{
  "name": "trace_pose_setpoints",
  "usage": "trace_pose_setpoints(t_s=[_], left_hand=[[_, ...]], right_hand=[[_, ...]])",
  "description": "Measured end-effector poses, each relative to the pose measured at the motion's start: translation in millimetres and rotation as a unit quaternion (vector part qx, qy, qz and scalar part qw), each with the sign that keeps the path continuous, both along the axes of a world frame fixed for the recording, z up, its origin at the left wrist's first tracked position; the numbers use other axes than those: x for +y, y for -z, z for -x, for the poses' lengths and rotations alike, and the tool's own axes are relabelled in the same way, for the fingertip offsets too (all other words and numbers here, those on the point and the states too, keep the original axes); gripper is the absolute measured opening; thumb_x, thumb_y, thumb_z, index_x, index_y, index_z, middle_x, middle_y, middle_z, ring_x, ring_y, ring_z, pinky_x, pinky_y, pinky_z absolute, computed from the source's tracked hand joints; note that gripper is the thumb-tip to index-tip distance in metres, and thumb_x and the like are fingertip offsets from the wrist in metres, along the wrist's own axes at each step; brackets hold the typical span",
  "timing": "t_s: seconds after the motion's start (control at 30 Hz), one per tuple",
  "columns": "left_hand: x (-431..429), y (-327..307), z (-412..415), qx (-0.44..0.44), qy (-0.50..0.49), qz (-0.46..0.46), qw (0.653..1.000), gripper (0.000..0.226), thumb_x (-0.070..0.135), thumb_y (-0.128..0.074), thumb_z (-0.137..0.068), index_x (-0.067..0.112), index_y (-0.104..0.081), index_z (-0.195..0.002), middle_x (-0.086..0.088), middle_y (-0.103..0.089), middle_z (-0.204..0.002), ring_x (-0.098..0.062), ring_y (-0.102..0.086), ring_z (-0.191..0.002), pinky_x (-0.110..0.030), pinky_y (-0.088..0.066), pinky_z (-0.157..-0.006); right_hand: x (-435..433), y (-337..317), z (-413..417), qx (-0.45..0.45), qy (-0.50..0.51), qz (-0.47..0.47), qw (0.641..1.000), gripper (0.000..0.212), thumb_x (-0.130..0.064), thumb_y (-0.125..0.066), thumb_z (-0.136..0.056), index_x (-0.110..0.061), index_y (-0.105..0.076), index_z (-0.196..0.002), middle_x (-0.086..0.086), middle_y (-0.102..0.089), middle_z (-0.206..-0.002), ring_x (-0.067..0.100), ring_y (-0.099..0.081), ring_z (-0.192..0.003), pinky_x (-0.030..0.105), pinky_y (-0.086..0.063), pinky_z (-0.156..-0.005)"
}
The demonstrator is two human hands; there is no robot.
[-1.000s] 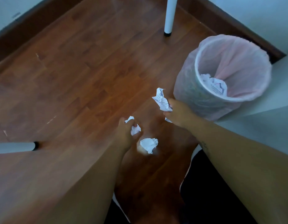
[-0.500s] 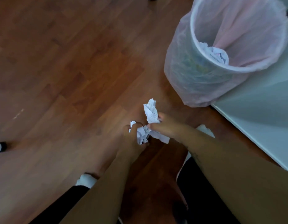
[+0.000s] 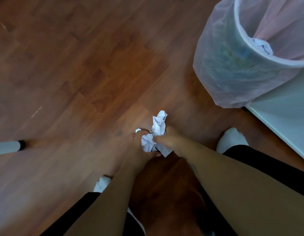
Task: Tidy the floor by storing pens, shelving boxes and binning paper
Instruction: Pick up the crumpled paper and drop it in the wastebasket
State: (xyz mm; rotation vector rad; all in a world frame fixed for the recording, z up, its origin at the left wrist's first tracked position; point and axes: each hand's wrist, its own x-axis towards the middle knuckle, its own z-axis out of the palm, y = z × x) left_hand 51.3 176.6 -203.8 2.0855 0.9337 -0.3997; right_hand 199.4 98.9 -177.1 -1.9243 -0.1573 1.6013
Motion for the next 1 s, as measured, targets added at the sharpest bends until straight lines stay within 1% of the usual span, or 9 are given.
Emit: trace_pose_setpoints(t_s=[0.2, 0.3, 0.37, 0.43, 0.5, 0.63, 0.7, 0.83, 1.0], left_hand=[[2.8, 8.3, 9.5, -0.018, 0.014, -0.058, 0.998, 0.101, 0.091, -0.055, -0.058, 0.015, -0.05, -0.124, -0.001, -0.057, -0.114, -0.02, -0.055, -0.108, -0.045, -0.045, -0.1], [28.0, -34.5, -18.9, -0.036, -0.036, -0.024, 0.998, 0.055, 0.058, -0.069, -0.075, 0.01, -0.05, -0.095, 0.009, -0.058, -0.086, 0.001, -0.056, -0.078, -0.02, -0.048, -0.078], [35.9, -58.8, -33.5, -0.171, -0.038, 0.063, 0.982, 0.02, 0.023, -0.06, -0.08, 0.008, -0.05, -0.088, 0.005, -0.052, -0.074, -0.008, -0.053, -0.065, -0.023, -0.046, -0.068], [48.3, -85.6, -60.3, -0.238, -0.091, -0.068, 0.965, 0.015, 0.011, -0.055, -0.077, 0.008, -0.057, -0.092, -0.001, -0.054, -0.075, -0.019, -0.054, -0.069, -0.034, -0.048, -0.07], [57.3, -122.5, -90.3, -0.271, -0.078, -0.068, 0.957, 0.007, 0.008, -0.056, -0.078, 0.007, -0.057, -0.085, -0.006, -0.05, -0.075, -0.015, -0.05, -0.068, -0.037, -0.048, -0.071], [57.2, -219.5, -166.7, -0.356, -0.074, -0.085, 0.927, 0.026, -0.002, -0.07, -0.078, 0.005, -0.064, -0.103, -0.005, -0.055, -0.09, 0.016, -0.053, -0.084, -0.001, -0.036, -0.077], [52.4, -258.7, -204.4, -0.393, -0.052, -0.088, 0.914, 0.027, -0.002, -0.071, -0.079, 0.004, -0.064, -0.105, -0.003, -0.058, -0.093, 0.026, -0.047, -0.086, 0.002, -0.035, -0.079], [36.2, -303.8, -273.2, -0.382, -0.012, -0.008, 0.924, 0.031, 0.023, -0.067, -0.084, 0.03, -0.059, -0.114, 0.008, -0.06, -0.114, -0.003, -0.059, -0.098, -0.032, -0.057, -0.082], [10.4, -295.7, -314.1, -0.215, 0.076, 0.145, 0.963, 0.079, 0.027, -0.065, -0.091, 0.041, -0.016, -0.151, 0.003, -0.034, -0.154, -0.016, -0.042, -0.135, -0.025, -0.038, -0.095]], right_hand=[[-7.9, -18.6, -26.5, -0.031, 0.027, 0.055, 0.998, 0.014, -0.012, -0.063, -0.088, -0.012, -0.061, -0.102, 0.002, -0.063, -0.091, 0.011, -0.058, -0.078, 0.021, -0.043, -0.059], [-12.0, -46.6, -54.3, -0.106, -0.012, 0.007, 0.994, 0.033, -0.011, -0.065, -0.086, -0.018, -0.055, -0.116, -0.001, -0.061, -0.1, 0.012, -0.062, -0.09, 0.021, -0.049, -0.067], [-7.9, -77.2, -73.4, -0.195, -0.043, -0.034, 0.979, 0.045, -0.01, -0.064, -0.08, -0.022, -0.051, -0.121, -0.003, -0.062, -0.102, 0.015, -0.063, -0.093, 0.025, -0.05, -0.073], [-2.4, -119.2, -93.9, -0.242, -0.042, -0.07, 0.967, 0.041, -0.011, -0.061, -0.077, -0.023, -0.053, -0.115, -0.006, -0.062, -0.089, 0.015, -0.064, -0.081, 0.024, -0.05, -0.066], [3.4, -156.8, -108.9, -0.274, -0.022, -0.104, 0.956, 0.027, -0.007, -0.06, -0.078, -0.02, -0.055, -0.101, -0.007, -0.058, -0.073, 0.004, -0.058, -0.061, 0.018, -0.045, -0.052], [-4.8, -240.4, -141.1, -0.365, 0.042, -0.16, 0.916, 0.012, -0.01, -0.061, -0.08, -0.022, -0.058, -0.078, -0.007, -0.06, -0.066, -0.002, -0.054, -0.056, 0.009, -0.038, -0.05], [-17.2, -277.1, -165.6, -0.416, 0.063, -0.173, 0.891, 0.008, -0.014, -0.061, -0.084, -0.021, -0.061, -0.081, -0.009, -0.061, -0.069, -0.002, -0.055, -0.06, 0.009, -0.04, -0.053], [-48.0, -301.3, -219.7, -0.464, 0.156, -0.11, 0.865, 0.018, -0.016, -0.061, -0.084, -0.019, -0.064, -0.101, -0.001, -0.068, -0.09, 0.016, -0.062, -0.077, 0.025, -0.048, -0.062], [-64.7, -254.9, -250.5, -0.413, 0.116, -0.001, 0.903, 0.073, -0.042, -0.077, -0.075, -0.027, -0.044, -0.139, -0.003, -0.052, -0.135, 0.022, -0.052, -0.12, 0.031, -0.044, -0.096]])
